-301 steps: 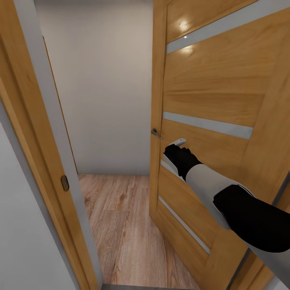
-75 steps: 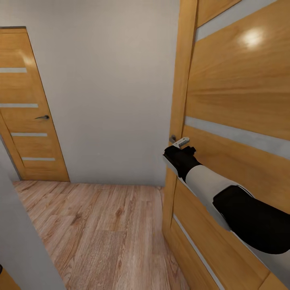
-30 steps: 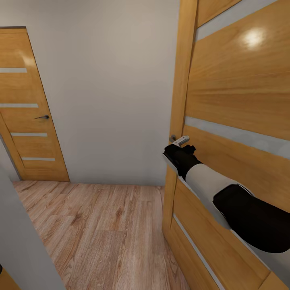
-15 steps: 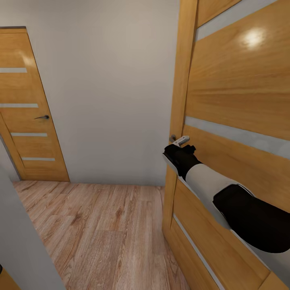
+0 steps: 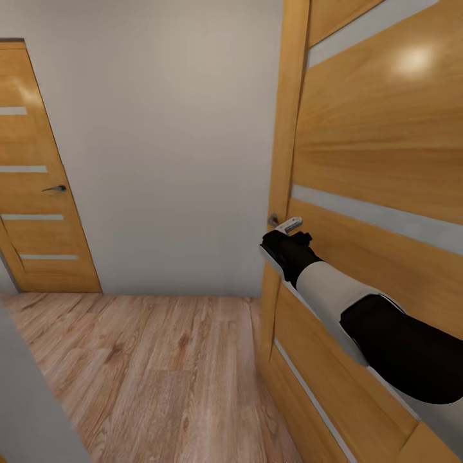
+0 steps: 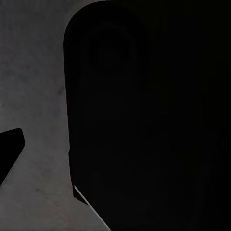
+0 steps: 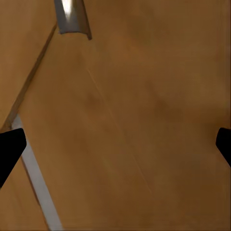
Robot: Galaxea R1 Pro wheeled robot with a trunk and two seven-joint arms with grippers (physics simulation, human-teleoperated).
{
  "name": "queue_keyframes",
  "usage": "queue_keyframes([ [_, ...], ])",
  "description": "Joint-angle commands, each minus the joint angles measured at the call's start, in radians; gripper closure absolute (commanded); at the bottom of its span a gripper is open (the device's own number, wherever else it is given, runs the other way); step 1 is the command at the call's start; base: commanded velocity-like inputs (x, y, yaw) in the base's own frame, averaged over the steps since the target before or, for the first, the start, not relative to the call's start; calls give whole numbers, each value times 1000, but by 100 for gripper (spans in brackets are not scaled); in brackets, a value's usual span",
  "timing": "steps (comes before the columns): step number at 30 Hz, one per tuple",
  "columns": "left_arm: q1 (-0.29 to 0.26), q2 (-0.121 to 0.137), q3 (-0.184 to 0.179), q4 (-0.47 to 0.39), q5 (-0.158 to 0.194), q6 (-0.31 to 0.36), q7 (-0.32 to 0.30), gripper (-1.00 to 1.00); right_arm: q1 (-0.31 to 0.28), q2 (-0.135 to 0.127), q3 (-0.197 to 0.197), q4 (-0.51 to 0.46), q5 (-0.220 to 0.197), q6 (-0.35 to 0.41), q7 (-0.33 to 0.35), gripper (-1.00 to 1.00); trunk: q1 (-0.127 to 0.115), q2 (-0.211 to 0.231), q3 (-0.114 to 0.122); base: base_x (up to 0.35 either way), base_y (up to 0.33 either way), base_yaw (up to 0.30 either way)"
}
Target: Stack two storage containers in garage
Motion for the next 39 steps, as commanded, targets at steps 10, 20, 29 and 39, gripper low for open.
queue_keyframes([
  [10, 0, 0, 1, -1, 1, -1, -1, -100, -1, 0, 8, 1, 13, 20, -10, -100, 0, -1, -1, 0, 0, -97],
  [20, 0, 0, 1, -1, 1, -1, -1, -100, -2, 0, 8, 1, 19, 28, -12, -100, 0, -1, -1, 0, 0, -1],
  [29, 0, 0, 1, -1, 1, -1, -1, -100, -3, 0, 13, 2, 18, 32, -15, -100, 0, -1, -1, 0, 0, 0],
  [39, 0, 0, 1, -1, 1, -1, -1, -100, -3, -15, 16, 5, 16, 45, -38, -100, 0, -1, -1, 0, 0, 0],
])
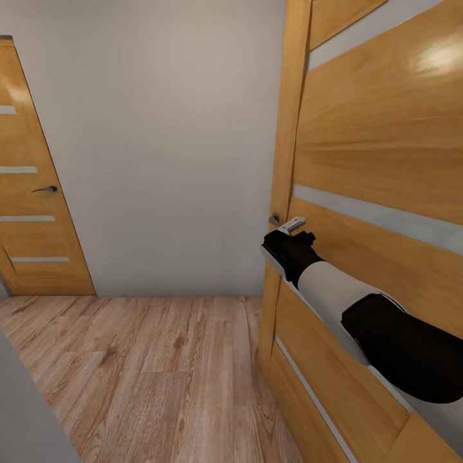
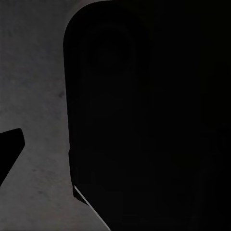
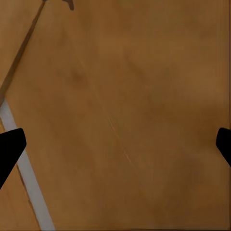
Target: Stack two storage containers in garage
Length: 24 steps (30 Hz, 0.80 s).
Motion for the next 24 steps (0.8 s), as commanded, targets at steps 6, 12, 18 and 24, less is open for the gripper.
queue_keyframes([
  [6, 0, 0, 1, -1, 1, -1, -1, -100, -1, -46, 6, 1, 11, 18, -10, -100, 0, -1, -1, 0, 0, 0],
  [12, 0, 0, 1, -1, 1, -1, -1, -100, -1, -80, 6, 1, 8, 13, -3, -100, 0, -1, -1, 0, 0, 0],
  [18, 0, 0, 1, -1, 1, -1, -1, -100, -1, -110, 6, 1, 7, 10, 2, -100, 0, -1, -1, 0, 0, 0],
  [24, 0, 0, 1, -1, 1, -1, -1, -100, -1, -112, 7, 1, 7, 10, 3, -100, 0, -1, -1, 0, 0, 0],
])
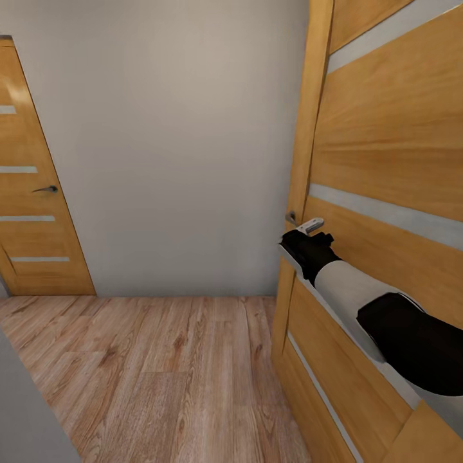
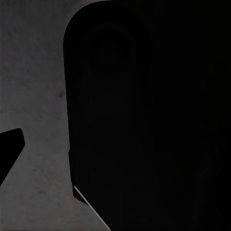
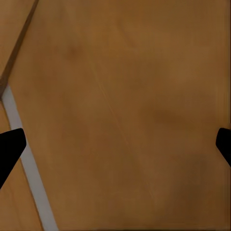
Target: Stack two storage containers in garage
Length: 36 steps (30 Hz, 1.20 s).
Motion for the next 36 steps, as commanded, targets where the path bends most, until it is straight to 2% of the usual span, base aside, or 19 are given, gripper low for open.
queue_keyframes([
  [1, 0, 0, 1, -1, 1, -1, -1, -100, -1, -24, 14, 0, 22, 21, -10, -100, 0, -1, -1, 0, 0, 0],
  [9, 0, 0, 1, -1, 1, -1, -2, -100, -1, -56, 14, 0, 22, 20, -11, -100, 0, -1, -1, 0, 0, 0],
  [11, 0, 0, 1, -1, 1, -1, -3, -100, -1, -76, 14, 0, 22, 17, -12, -100, 0, -1, -1, 0, 0, 0],
  [13, 0, 0, 1, -1, 1, -1, -6, -100, -1, -85, 14, 3, 24, 14, -12, -100, 0, -1, -1, 0, 0, 0],
  [18, 0, 0, 1, -1, 1, -1, -10, -100, -1, -91, 15, 46, 29, -7, -12, -100, 0, -1, -1, 0, 0, 0],
  [28, 0, 0, 1, -1, 1, -1, -12, -100, -1, -94, 17, 60, 33, -18, -18, -100, 0, -1, -1, 0, 0, 0],
  [36, 0, 0, 1, -1, 1, -1, -12, -100, -1, -119, 17, 61, 33, -18, -20, -100, 0, -1, -1, 0, 0, 0],
])
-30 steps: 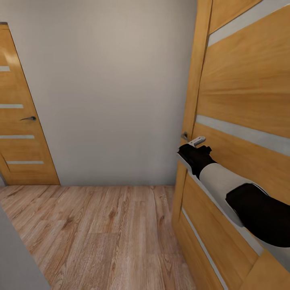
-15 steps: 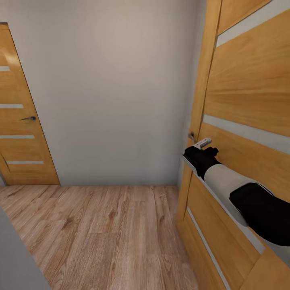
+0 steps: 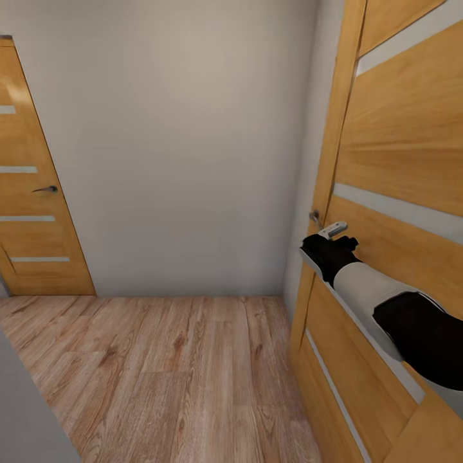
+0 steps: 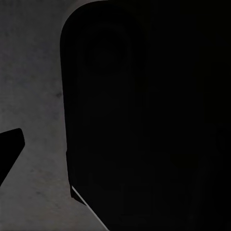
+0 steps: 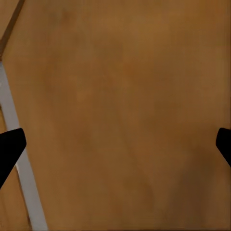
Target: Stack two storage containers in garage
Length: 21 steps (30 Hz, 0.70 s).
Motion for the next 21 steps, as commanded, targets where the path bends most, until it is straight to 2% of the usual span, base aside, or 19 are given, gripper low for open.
queue_keyframes([
  [1, 0, 0, 1, -1, 1, -1, -2, -100, -1, -25, 12, -2, 14, 18, -8, -100, 0, -1, -1, 0, 0, 0],
  [15, 0, 0, 1, -1, 1, -1, -2, -100, -1, -26, 12, -2, 16, 22, -15, -100, 0, -1, -1, 0, 0, 0],
  [21, 0, 0, 1, -1, 1, -1, -2, -100, 0, -26, 12, -2, 32, 23, -15, -100, 0, -1, -1, 0, 0, 0],
])
